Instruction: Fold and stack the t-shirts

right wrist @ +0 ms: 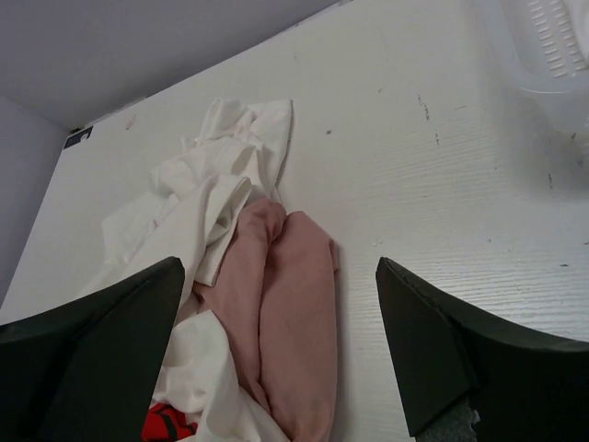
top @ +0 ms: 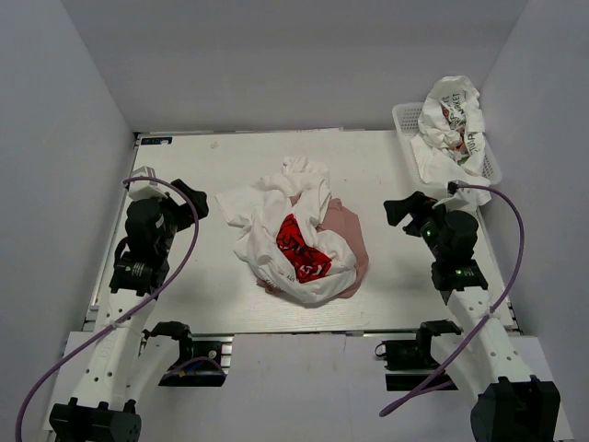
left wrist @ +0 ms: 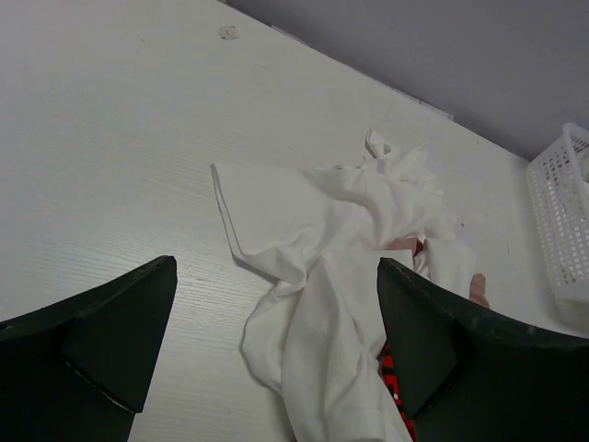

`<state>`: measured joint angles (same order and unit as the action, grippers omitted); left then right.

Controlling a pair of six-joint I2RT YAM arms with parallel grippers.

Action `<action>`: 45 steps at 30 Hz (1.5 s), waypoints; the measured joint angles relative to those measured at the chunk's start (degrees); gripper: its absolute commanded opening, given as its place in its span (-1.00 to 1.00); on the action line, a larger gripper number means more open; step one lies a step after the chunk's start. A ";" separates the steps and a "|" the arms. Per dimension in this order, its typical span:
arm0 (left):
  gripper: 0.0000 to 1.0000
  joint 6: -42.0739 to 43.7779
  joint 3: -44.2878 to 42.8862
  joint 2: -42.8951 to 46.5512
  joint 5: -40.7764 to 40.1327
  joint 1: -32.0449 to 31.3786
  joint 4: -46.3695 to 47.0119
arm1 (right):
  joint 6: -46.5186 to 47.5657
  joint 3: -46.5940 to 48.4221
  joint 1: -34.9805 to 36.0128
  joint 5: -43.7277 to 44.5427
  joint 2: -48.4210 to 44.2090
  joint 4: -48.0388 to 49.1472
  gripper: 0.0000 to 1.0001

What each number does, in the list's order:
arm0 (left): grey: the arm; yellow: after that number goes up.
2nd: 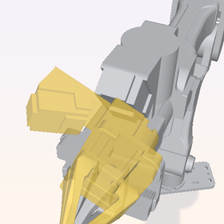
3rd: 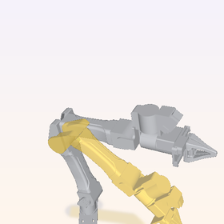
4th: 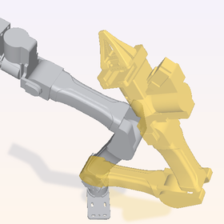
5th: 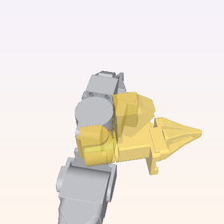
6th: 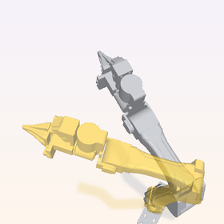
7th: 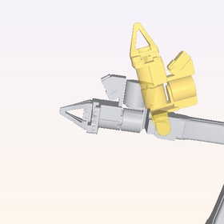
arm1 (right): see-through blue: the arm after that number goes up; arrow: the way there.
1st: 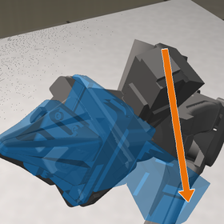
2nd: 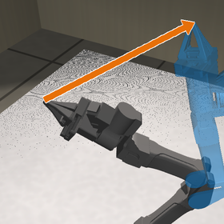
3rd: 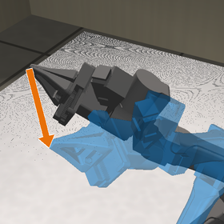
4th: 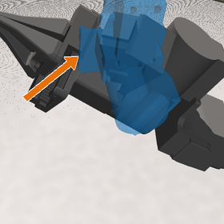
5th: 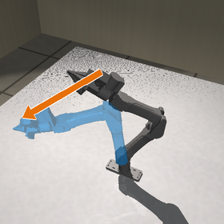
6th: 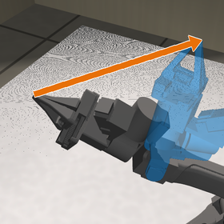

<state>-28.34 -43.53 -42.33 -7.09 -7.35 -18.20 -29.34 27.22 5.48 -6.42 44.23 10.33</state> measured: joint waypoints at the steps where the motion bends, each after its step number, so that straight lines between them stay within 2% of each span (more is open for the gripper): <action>1: 0.99 -0.09 0.00 0.00 -0.11 0.00 -0.07 | 0.04 0.00 0.00 -0.46 0.00 0.00 0.81; 8: 0.99 -0.57 0.00 0.00 -0.68 0.00 -1.09 | 5.42 3.41 0.76 -10.32 4.68 -1.57 0.81; 11: 0.99 -0.74 0.31 -0.02 -0.85 0.00 -1.01 | 8.11 7.10 4.44 -13.31 8.94 -3.26 0.81; 15: 0.99 -1.22 1.51 -0.46 -0.92 0.00 -1.07 | 13.27 14.32 18.38 -10.25 16.13 -7.67 0.81; 19: 0.99 -1.55 2.01 -2.34 -0.90 0.00 -1.42 | 17.88 23.91 34.12 -1.70 28.57 -14.03 0.81; 24: 0.99 -1.70 2.01 -3.82 -0.90 0.00 -1.55 | 21.05 30.03 44.48 9.66 43.04 -19.63 0.81; 25: 0.99 -1.70 2.01 -4.07 -0.90 0.00 -1.55 | 21.22 30.03 45.81 11.78 44.74 -20.63 0.69; 26: 0.99 -1.70 2.01 -4.24 -0.90 0.00 -1.60 | 21.46 30.01 46.69 13.60 45.97 -21.44 -0.47; 27: 0.99 -1.70 2.01 -4.42 -0.90 0.00 -1.60 | 22.03 30.01 47.21 15.41 46.73 -21.92 -0.99; 33: 0.99 -1.70 2.01 -4.87 -0.90 0.00 -1.57 | 21.40 30.45 47.41 21.20 46.01 -22.21 -1.00; 38: 0.99 -1.70 2.01 -4.85 -0.90 0.00 -1.57 | 21.44 31.43 45.79 27.93 38.53 -19.52 -1.00; 41: 0.99 -1.68 2.01 -4.85 -0.90 0.00 -1.57 | 22.08 38.60 41.75 31.43 36.30 -19.43 -1.00; 45: 0.99 -1.68 2.01 -4.87 -1.11 0.00 -1.57 | 22.60 56.30 32.70 33.73 39.30 -20.85 -1.00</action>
<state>-30.02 -41.52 -47.20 -8.21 -7.35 -19.77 -6.74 83.53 38.17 27.31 83.53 -10.52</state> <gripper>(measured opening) 0.992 0.104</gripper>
